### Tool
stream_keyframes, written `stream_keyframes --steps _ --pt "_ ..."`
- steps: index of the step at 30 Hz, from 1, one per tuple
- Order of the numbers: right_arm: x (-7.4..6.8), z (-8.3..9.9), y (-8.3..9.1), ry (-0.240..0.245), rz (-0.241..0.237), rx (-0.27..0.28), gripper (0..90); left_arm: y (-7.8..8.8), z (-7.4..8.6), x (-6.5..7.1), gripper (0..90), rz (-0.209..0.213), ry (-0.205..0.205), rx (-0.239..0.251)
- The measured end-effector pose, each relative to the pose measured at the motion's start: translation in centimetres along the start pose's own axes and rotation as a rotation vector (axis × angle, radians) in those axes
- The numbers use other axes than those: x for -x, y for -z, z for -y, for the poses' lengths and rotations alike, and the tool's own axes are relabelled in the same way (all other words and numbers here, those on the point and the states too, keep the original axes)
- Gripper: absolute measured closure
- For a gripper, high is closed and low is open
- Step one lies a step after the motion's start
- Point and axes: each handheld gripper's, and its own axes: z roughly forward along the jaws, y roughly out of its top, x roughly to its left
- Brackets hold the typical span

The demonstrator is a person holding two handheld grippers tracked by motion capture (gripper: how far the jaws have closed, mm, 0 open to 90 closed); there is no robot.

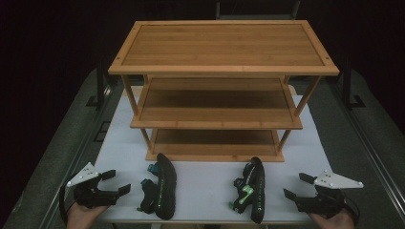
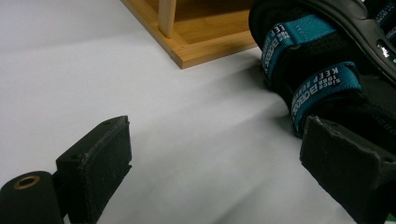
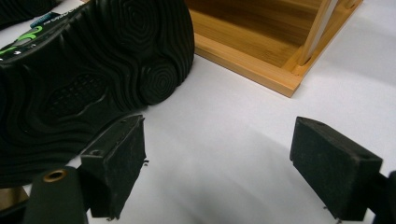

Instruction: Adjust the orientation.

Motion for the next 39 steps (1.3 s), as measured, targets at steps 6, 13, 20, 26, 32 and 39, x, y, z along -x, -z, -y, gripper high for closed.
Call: stream_keyframes --steps 6,13,20,26,32,39 --pt "0.1 0.0 0.0 0.004 0.001 -0.003 17.7 -0.3 0.1 0.1 8.6 0.011 -0.008 -0.014" --pt "-0.2 -0.1 0.1 0.015 0.003 0.003 17.7 -0.3 0.1 0.3 10.7 0.039 -0.02 -0.009" --pt "0.0 -0.1 0.2 0.012 0.003 0.007 17.7 -0.6 0.2 0.7 19.9 0.086 -0.044 -0.034" --pt "-0.1 -0.2 0.2 0.016 0.0 0.011 17.7 -0.9 0.0 1.4 28.8 0.109 -0.072 -0.04" --pt "-0.4 -0.4 0.1 0.022 -0.001 0.009 17.7 -2.3 -0.5 1.9 36.3 0.17 -0.08 -0.098" --pt "-0.5 -0.4 0.1 0.025 -0.002 0.015 17.7 -3.5 -1.2 2.4 47.7 0.202 -0.09 -0.119"
